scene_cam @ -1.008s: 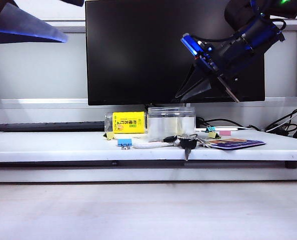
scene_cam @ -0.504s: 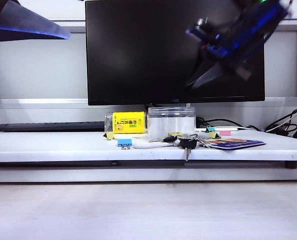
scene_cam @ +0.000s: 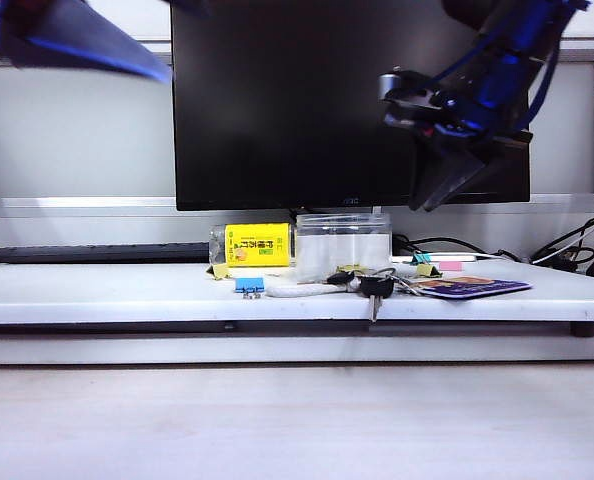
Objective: Pick up the clips with the largest number of clips of the same color on the table and place them in a round transparent plastic box.
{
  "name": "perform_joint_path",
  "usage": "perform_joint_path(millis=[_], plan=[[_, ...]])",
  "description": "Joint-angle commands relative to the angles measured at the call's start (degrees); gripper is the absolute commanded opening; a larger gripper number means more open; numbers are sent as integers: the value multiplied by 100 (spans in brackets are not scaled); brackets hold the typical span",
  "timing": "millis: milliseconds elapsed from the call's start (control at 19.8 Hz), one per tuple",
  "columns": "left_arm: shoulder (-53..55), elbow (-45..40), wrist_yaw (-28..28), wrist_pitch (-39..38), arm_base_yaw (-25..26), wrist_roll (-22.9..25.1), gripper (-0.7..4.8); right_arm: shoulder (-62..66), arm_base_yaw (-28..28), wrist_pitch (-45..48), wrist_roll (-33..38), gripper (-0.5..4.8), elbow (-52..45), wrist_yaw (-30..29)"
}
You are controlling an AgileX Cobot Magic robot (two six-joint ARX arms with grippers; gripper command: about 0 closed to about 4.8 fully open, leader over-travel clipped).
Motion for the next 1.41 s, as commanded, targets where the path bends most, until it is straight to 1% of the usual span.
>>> perform_joint_path(millis=[50, 151, 353, 504, 655, 957, 1209, 1411], plan=[[192, 98, -160, -22, -249, 59, 305, 59, 90, 129, -44, 97, 33, 367], [212, 114, -313, -17, -354, 61, 305, 138, 90, 164, -39, 100, 35, 391], [210, 129, -398, -17, -358, 39, 305, 247, 90, 251, -42, 100, 35, 393], [210, 129, -396, 85, -361, 31, 305, 341, 90, 319, -39, 100, 35, 391], [210, 168, -358, 295, -380, -114, 305, 435, 90, 393, -35, 108, 35, 393], [212, 584, -361, 251, -380, -111, 305, 575, 90, 634, -17, 108, 35, 435], [212, 627, -387, 181, -380, -111, 305, 688, 85, 684, -17, 108, 33, 673], [212, 627, -400, 166, -380, -111, 305, 737, 85, 758, -15, 106, 33, 673]])
